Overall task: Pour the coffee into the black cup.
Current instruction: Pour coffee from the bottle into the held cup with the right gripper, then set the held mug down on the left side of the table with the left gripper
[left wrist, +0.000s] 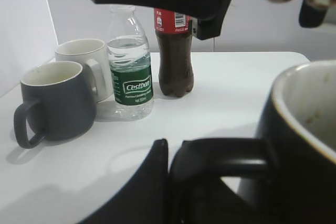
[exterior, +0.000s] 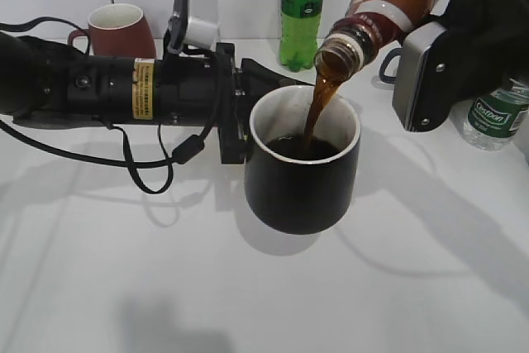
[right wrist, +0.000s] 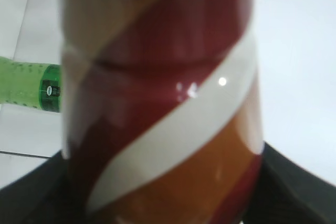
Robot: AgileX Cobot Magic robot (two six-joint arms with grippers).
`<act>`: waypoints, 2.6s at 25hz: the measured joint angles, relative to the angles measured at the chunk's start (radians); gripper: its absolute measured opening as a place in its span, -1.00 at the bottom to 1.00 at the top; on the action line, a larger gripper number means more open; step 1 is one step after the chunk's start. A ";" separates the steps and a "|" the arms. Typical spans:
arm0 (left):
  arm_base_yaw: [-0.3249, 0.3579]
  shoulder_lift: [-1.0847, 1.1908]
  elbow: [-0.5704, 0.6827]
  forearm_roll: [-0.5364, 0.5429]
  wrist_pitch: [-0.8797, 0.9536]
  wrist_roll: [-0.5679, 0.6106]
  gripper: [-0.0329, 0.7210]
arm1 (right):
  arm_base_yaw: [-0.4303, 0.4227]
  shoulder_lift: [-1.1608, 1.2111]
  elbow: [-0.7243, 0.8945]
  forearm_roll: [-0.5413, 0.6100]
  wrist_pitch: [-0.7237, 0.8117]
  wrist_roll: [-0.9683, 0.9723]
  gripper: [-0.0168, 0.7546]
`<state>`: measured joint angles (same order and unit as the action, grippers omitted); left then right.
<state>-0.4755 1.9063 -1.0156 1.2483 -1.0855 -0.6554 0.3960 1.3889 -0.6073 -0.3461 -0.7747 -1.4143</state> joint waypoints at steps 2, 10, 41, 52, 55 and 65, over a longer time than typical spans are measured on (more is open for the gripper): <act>0.000 0.000 0.000 0.000 0.000 0.000 -0.82 | 0.000 0.000 0.000 0.000 -0.001 -0.004 0.43; 0.000 0.000 0.000 0.002 0.000 0.000 -0.82 | 0.000 0.000 -0.001 0.000 -0.003 -0.032 0.43; 0.000 0.000 0.000 -0.031 -0.014 0.003 -0.82 | 0.000 -0.003 -0.001 -0.046 -0.011 0.185 0.43; 0.017 -0.006 0.001 -0.053 -0.039 0.003 -0.82 | 0.000 -0.003 -0.001 -0.105 -0.011 0.800 0.43; 0.057 -0.039 0.003 -0.045 -0.038 0.003 -0.82 | 0.000 -0.003 0.004 -0.104 -0.010 1.099 0.43; 0.317 -0.151 0.062 -0.045 -0.044 0.003 -0.82 | 0.000 -0.003 0.025 0.010 0.084 1.489 0.43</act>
<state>-0.1585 1.7550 -0.9536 1.2036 -1.1294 -0.6525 0.3960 1.3860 -0.5820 -0.3362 -0.6902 0.0745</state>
